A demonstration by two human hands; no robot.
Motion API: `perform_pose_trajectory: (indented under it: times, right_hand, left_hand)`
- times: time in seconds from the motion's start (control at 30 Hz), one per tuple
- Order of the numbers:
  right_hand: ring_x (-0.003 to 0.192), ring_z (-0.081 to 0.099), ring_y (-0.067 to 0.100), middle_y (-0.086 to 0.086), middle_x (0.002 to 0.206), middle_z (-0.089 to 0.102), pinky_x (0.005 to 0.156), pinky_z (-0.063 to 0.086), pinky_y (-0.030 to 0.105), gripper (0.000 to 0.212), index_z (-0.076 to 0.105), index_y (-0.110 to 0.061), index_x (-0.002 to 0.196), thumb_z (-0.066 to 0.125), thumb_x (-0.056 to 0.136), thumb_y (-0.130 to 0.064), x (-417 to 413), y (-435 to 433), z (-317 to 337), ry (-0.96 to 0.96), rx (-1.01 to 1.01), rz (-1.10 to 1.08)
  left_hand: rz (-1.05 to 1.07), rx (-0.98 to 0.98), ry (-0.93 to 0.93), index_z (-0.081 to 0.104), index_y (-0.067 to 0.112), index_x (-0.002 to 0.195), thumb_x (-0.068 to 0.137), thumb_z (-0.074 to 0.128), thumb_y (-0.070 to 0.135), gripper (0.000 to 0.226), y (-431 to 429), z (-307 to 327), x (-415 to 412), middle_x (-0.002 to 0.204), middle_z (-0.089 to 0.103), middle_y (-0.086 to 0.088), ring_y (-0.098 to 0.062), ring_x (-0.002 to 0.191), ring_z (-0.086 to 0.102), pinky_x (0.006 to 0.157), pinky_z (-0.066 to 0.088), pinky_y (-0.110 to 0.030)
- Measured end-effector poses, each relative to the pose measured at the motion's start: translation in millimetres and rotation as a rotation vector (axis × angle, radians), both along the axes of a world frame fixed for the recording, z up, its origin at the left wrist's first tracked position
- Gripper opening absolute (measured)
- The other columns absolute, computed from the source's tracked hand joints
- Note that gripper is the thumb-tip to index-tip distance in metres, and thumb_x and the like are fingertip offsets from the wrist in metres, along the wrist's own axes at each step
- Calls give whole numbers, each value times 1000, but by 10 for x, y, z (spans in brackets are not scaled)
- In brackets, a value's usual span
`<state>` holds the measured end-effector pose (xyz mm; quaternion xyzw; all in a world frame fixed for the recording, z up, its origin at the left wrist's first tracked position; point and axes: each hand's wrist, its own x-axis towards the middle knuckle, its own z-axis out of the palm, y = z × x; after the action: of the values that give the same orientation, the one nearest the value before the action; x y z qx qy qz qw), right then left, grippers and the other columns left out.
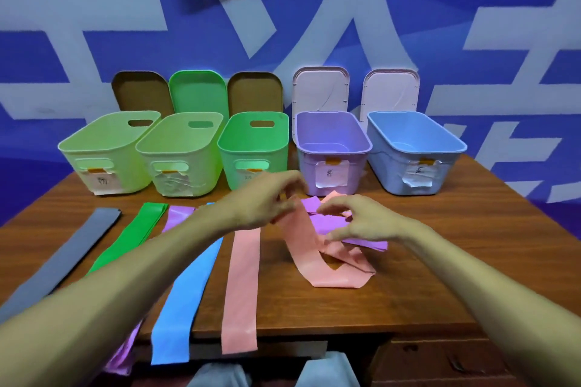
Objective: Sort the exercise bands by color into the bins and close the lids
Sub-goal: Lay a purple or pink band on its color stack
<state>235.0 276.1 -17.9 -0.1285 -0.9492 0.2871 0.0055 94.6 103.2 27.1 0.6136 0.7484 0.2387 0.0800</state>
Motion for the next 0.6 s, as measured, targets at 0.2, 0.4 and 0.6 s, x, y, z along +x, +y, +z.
perform_pose_trajectory:
  times: [0.2, 0.4, 0.6]
  right_hand:
    - [104, 61, 5, -5, 114, 68, 90, 49, 24, 32, 63, -19, 118, 66, 87, -15, -143, -289, 627, 337, -421, 0]
    - [84, 55, 14, 6, 88, 60, 79, 46, 30, 13, 69, -10, 95, 60, 91, -19, -337, -505, 1011, 553, -623, -77]
    - [80, 54, 14, 2, 81, 65, 75, 44, 38, 11, 71, -12, 93, 61, 90, -8, -432, -735, 1213, 680, -556, -139]
  left_hand:
    - [-91, 159, 162, 55, 21, 118, 91, 59, 15, 28, 82, 649, -125, 95, 61, 1, -6, 74, 55, 70, 45, -20]
    - [-102, 374, 89, 59, 28, 107, 87, 66, 16, 24, 23, 1081, -260, 91, 65, 1, -23, 83, 62, 75, 52, -41]
    - [57, 671, -288, 59, 18, 107, 90, 62, 20, 18, -190, 1091, -236, 86, 60, 2, -6, 63, 54, 58, 45, -17]
